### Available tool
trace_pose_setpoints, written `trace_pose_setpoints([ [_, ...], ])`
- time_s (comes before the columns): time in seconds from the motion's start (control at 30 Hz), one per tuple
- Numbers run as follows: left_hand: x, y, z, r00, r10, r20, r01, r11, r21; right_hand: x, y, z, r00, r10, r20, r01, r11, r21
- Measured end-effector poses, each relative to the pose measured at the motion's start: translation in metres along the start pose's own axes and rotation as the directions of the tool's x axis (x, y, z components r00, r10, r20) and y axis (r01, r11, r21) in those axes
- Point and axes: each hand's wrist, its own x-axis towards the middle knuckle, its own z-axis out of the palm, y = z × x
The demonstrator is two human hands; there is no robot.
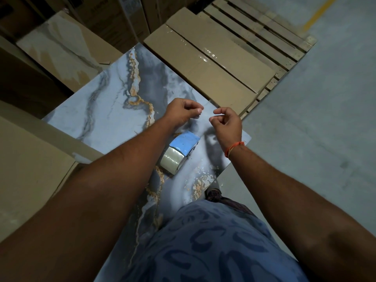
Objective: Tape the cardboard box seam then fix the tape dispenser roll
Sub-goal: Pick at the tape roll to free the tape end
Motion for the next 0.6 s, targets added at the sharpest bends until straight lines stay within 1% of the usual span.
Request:
trace_pose_setpoints([
  [0.1, -0.0019, 0.0013, -0.0013, 1.000, 0.012, 0.013, -0.012, 1.000, -0.003, 0.0023, 0.0021, 0.0003, 1.000, 0.008, 0.004, -0.008, 1.000, -0.023],
  [0.2, -0.0019, -0.0006, -0.0047, 0.995, 0.092, 0.029, -0.093, 0.995, 0.029, 0.0041, 0.0028, 0.0011, 1.000, 0.011, 0.015, -0.010, 0.999, -0.042],
  [0.3, -0.0032, -0.0031, -0.0071, 0.990, 0.137, 0.032, -0.139, 0.989, 0.059, 0.0044, 0.0021, 0.0016, 1.000, 0.004, 0.026, -0.002, 0.998, -0.063],
  [0.47, -0.0054, -0.0050, -0.0078, 0.987, 0.162, -0.018, -0.161, 0.985, 0.057, 0.0051, -0.0004, 0.0020, 0.998, -0.028, 0.048, 0.031, 0.997, -0.074],
  [0.6, -0.0074, -0.0055, -0.0070, 0.980, 0.187, -0.066, -0.180, 0.979, 0.092, 0.0076, 0.0004, 0.0034, 0.997, -0.058, 0.043, 0.063, 0.988, -0.143],
])
